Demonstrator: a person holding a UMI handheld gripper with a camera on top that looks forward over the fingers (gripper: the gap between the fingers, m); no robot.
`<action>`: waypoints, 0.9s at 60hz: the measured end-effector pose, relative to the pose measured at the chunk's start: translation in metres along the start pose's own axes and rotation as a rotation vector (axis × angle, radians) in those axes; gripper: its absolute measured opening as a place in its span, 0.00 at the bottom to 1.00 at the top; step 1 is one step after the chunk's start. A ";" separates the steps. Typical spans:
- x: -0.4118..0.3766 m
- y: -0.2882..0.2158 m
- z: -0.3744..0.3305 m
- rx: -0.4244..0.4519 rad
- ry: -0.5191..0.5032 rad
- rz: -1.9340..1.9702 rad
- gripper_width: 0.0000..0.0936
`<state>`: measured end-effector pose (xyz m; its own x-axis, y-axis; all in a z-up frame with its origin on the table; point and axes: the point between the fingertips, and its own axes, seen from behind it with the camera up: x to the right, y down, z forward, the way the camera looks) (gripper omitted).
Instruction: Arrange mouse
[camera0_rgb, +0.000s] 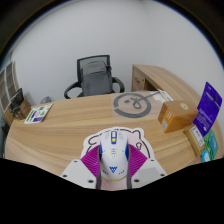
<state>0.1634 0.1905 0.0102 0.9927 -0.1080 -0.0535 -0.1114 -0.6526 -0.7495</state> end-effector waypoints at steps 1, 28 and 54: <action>-0.001 0.001 0.002 -0.006 -0.009 0.001 0.35; 0.003 0.007 0.003 -0.032 -0.054 -0.047 0.89; -0.027 0.073 -0.215 0.101 -0.083 -0.041 0.89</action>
<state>0.1184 -0.0156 0.0987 0.9972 -0.0177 -0.0730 -0.0699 -0.5757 -0.8147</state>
